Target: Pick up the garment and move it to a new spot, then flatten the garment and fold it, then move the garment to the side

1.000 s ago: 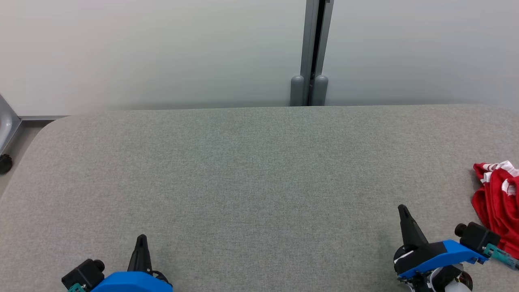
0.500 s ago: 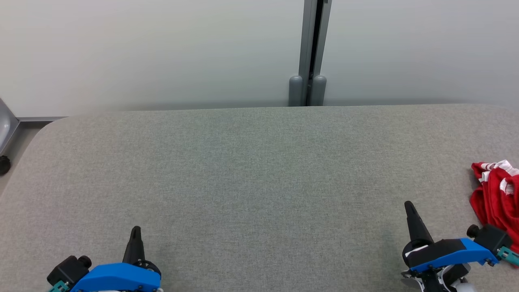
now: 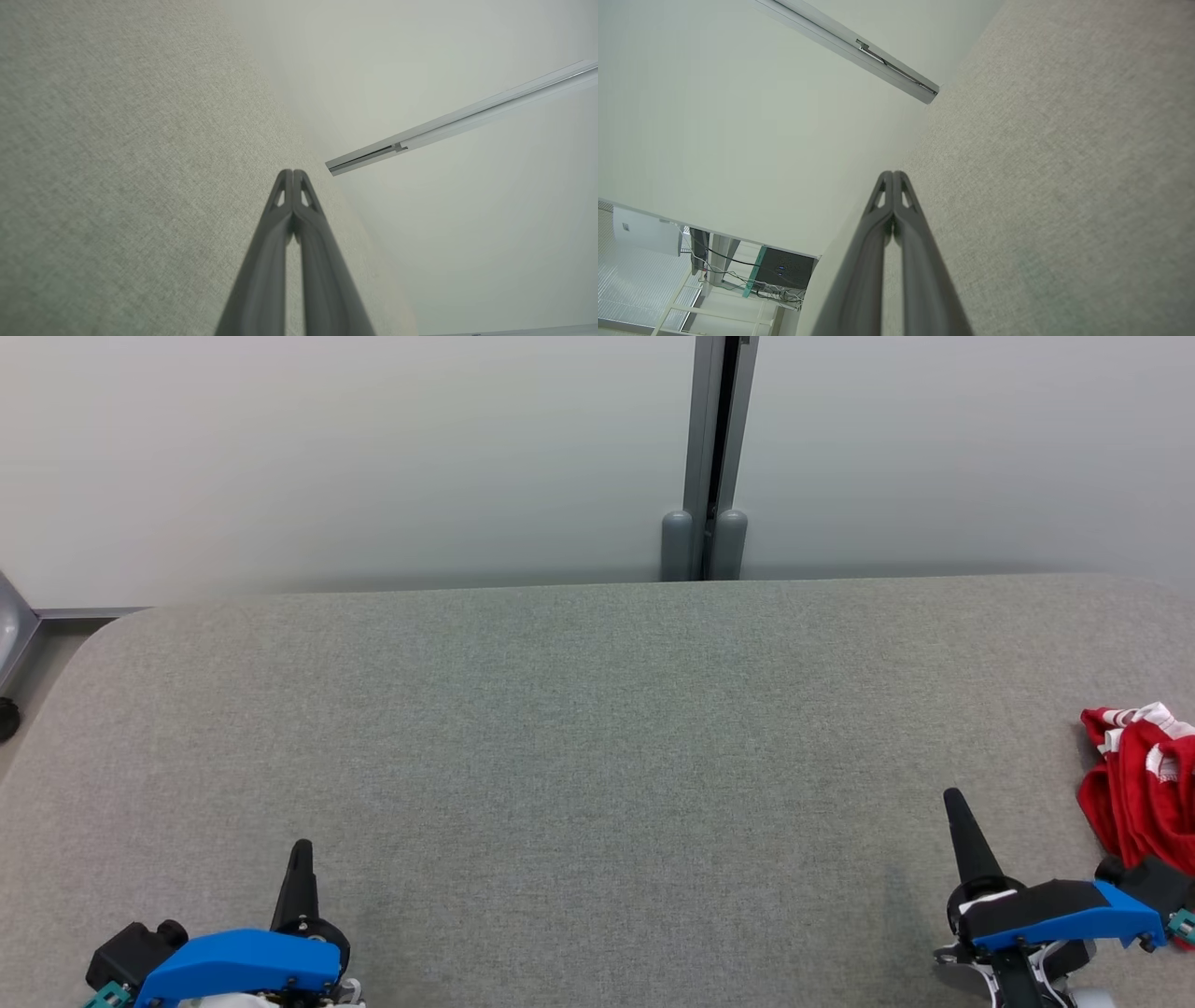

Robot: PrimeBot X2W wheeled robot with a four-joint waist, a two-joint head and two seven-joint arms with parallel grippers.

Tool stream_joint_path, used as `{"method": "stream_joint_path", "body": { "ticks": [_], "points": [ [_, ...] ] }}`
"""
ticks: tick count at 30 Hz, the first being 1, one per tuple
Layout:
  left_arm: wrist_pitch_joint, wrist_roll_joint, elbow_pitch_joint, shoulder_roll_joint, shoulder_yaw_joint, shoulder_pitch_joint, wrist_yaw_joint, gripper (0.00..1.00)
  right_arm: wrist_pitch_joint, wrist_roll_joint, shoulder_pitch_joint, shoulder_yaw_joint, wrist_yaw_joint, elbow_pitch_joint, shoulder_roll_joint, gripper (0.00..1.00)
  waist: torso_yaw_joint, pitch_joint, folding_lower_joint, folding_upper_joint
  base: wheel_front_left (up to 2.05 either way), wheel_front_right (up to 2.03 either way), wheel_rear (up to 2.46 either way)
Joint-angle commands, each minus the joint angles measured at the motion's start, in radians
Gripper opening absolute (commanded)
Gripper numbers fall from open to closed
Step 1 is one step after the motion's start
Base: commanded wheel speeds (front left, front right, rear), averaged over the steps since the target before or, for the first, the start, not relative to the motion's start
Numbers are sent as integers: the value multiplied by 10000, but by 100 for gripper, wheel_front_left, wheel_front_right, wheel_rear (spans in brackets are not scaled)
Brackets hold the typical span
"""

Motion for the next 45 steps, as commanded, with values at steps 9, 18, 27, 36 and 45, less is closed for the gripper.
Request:
{"method": "stream_joint_path", "body": {
  "ticks": [9,18,27,36,45],
  "points": [
    [284,-1044,-290,7,273,-314,-195,0,296,1106,86,-165,4,-419,-26,0,-33,-7,0,0,0,0,0],
    [528,-1962,-444,7,456,-407,-334,0,539,2069,172,-284,4,-686,-27,0,-69,-14,0,0,0,0,0],
    [742,-2737,-559,8,631,-460,-444,0,752,2858,250,-388,4,-914,-28,0,-102,-21,0,0,0,0,0],
    [933,-3456,-675,7,763,-513,-536,0,951,3595,304,-479,4,-1119,-30,0,-134,-28,0,0,0,0,0],
    [1112,-4123,-777,8,912,-578,-644,0,1128,4286,360,-561,4,-1304,-29,0,-167,-34,0,0,0,0,0]
  ]
}}
